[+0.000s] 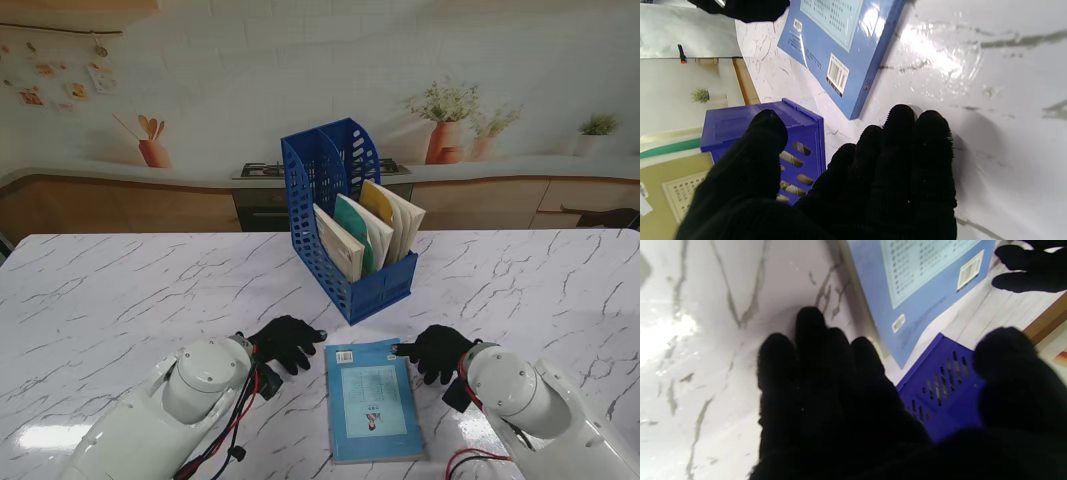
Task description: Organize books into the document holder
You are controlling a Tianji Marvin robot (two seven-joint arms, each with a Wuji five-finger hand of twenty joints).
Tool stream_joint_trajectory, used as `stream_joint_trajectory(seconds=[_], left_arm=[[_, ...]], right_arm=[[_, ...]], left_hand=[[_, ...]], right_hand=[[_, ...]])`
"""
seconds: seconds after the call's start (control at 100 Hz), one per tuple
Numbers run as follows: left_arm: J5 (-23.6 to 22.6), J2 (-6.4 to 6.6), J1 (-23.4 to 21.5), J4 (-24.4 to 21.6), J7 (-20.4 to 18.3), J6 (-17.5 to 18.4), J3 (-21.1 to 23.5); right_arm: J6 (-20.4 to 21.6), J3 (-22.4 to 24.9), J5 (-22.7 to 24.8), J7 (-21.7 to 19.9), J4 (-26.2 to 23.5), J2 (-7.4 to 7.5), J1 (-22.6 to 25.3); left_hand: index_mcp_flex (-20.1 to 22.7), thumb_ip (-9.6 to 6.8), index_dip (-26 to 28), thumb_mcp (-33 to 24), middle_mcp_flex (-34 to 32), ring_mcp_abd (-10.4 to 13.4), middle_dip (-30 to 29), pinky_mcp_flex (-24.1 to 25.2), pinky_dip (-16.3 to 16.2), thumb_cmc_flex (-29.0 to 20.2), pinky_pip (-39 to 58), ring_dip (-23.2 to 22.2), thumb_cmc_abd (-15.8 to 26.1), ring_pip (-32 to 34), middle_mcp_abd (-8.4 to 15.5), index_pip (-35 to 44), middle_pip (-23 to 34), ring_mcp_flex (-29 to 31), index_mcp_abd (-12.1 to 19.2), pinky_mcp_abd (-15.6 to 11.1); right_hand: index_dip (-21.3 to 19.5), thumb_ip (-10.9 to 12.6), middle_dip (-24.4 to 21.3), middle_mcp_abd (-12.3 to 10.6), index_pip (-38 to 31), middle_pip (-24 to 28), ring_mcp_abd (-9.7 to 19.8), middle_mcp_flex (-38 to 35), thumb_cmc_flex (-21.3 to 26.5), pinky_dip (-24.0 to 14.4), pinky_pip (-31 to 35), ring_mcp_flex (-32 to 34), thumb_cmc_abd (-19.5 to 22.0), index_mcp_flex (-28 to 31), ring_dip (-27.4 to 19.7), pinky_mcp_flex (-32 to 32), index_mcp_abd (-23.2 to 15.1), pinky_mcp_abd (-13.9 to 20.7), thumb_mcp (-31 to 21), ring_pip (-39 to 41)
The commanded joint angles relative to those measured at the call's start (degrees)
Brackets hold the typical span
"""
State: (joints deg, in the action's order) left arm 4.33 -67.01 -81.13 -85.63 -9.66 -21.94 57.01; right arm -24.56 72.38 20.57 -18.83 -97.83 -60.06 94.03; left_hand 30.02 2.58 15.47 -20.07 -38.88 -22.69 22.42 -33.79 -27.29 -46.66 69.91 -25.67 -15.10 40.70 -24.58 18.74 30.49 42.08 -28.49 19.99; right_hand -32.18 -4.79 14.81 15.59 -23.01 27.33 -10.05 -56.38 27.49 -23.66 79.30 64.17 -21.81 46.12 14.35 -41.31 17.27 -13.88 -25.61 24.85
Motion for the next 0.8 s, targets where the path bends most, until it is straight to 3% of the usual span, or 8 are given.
stream_joint_trajectory(seconds=[0.0, 0.48, 0.61, 0.67, 0.7, 0.74, 0.76, 0.79], left_arm=[[1.3, -0.43, -0.2, 1.7, -1.0, -0.3, -1.2], [6.2, -1.54, 0.6, 3.5, -1.3, -5.4, -2.3], [9.4, -2.12, 0.3, 3.8, -0.9, -5.4, -1.6], [11.7, -2.40, 0.2, 4.0, -1.0, -5.3, -1.2], [12.6, -2.40, 0.2, 4.0, -1.4, -5.4, -1.0], [13.3, -2.42, 0.1, 4.1, -1.8, -5.0, -0.8], [13.7, -2.53, 0.1, 4.1, -1.7, -4.7, -0.8], [14.3, -2.72, 0.0, 4.3, -1.3, -4.3, -0.7]], right_arm=[[-1.0, -1.7, -0.7, -0.4, 1.5, -0.82, 0.5], [-1.2, -3.6, -3.0, 0.2, 2.7, -1.15, -0.2], [-1.1, -3.9, -3.3, 0.7, 2.8, -1.29, -0.2], [-1.0, -4.1, -3.4, 0.8, 2.8, -1.34, -0.3], [-1.0, -4.2, -3.5, 0.9, 2.8, -1.35, -0.3], [-0.9, -4.4, -3.6, 1.0, 2.9, -1.38, -0.4], [-0.9, -4.4, -3.6, 1.0, 2.9, -1.40, -0.4], [-0.8, -4.5, -3.7, 1.1, 3.0, -1.43, -0.5]], left_hand=[[0.6, -0.46, -1.3, 0.1, 2.1, -5.5, -1.8, -2.7, 1.3, 0.6, -1.4, 1.9, 0.3, -3.2, -8.1, -1.7, -3.2, -0.8, -7.5, -0.3], [0.5, -1.02, -2.3, -2.2, 5.0, -5.1, -1.9, -6.6, 6.2, -0.6, -3.9, 2.3, 0.7, -3.4, -11.2, -13.8, -3.0, -0.8, -10.8, -1.7], [0.5, -1.09, -1.5, -3.2, 4.1, -3.6, -1.7, -8.0, 7.1, -0.8, -4.5, 2.3, 0.4, -3.0, -10.5, -14.2, -2.5, 0.8, -10.4, -2.3], [0.7, -1.07, -1.1, -4.0, 3.8, -5.4, -1.6, -8.2, 7.6, -0.8, -4.5, 2.3, 0.2, -3.0, -10.2, -14.2, -2.3, 0.4, -10.2, -1.9], [0.5, -1.02, -1.0, -4.1, 3.7, -3.5, -1.5, -7.5, 7.8, -0.6, -4.8, 2.3, 0.2, -2.9, -9.5, -14.3, -2.3, 0.9, -9.9, -1.8], [0.5, -1.00, -0.8, -4.3, 3.5, -4.5, -1.5, -7.1, 7.8, -0.6, -4.6, 2.4, 0.2, -3.2, -8.9, -14.4, -2.1, 0.4, -9.7, -2.0], [0.6, -1.00, -0.7, -4.5, 3.2, -2.9, -1.4, -7.0, 7.6, -0.6, -4.2, 2.3, 0.1, -2.8, -8.5, -14.3, -1.9, 1.2, -9.6, -2.2], [0.7, -1.00, -0.5, -4.8, 3.0, -4.3, -1.3, -6.9, 7.4, -0.7, -3.6, 2.4, -0.2, -2.9, -8.5, -14.3, -1.8, 1.3, -9.5, -2.0]], right_hand=[[1.3, -0.4, -1.6, 5.3, 0.1, -4.6, -3.6, -0.6, 0.0, 1.2, 0.9, 1.1, -1.9, 0.5, -2.8, -2.4, 3.8, -10.8, 0.1, -2.2], [2.1, 0.0, -1.7, 5.6, 0.3, -5.1, -3.8, 0.5, 1.7, 2.8, 0.5, 0.5, -1.2, -0.2, -3.5, -2.2, 4.1, -10.4, -3.1, -3.3], [2.2, 0.0, -1.7, 5.5, 0.3, -5.1, -3.8, 0.8, 1.9, 3.2, 0.3, 0.3, -1.2, -0.5, -3.6, -1.9, 4.1, -10.3, -4.1, -3.5], [2.3, -0.1, -1.8, 5.5, 0.3, -5.2, -3.7, 1.0, 2.0, 3.3, 0.2, 0.1, -1.1, -0.6, -3.6, -1.8, 4.1, -10.3, -4.3, -3.7], [2.3, -0.1, -1.8, 5.4, 0.3, -5.2, -3.7, 1.0, 2.0, 3.3, 0.2, 0.0, -1.2, -0.6, -3.7, -1.7, 4.1, -10.3, -4.4, -3.7], [2.3, -0.1, -1.8, 5.5, 0.3, -5.2, -3.7, 1.1, 2.1, 3.4, 0.1, -0.1, -1.2, -0.7, -3.7, -1.6, 4.1, -10.2, -4.6, -3.8], [2.4, -0.1, -1.7, 5.5, 0.3, -5.2, -3.7, 1.1, 2.1, 3.5, 0.1, -0.1, -1.3, -0.7, -3.7, -1.5, 4.1, -10.3, -4.7, -3.8], [2.4, -0.1, -1.8, 5.4, 0.3, -5.2, -3.7, 1.2, 2.2, 3.5, 0.1, -0.1, -1.3, -0.7, -3.7, -1.5, 4.1, -10.3, -4.8, -3.8]])
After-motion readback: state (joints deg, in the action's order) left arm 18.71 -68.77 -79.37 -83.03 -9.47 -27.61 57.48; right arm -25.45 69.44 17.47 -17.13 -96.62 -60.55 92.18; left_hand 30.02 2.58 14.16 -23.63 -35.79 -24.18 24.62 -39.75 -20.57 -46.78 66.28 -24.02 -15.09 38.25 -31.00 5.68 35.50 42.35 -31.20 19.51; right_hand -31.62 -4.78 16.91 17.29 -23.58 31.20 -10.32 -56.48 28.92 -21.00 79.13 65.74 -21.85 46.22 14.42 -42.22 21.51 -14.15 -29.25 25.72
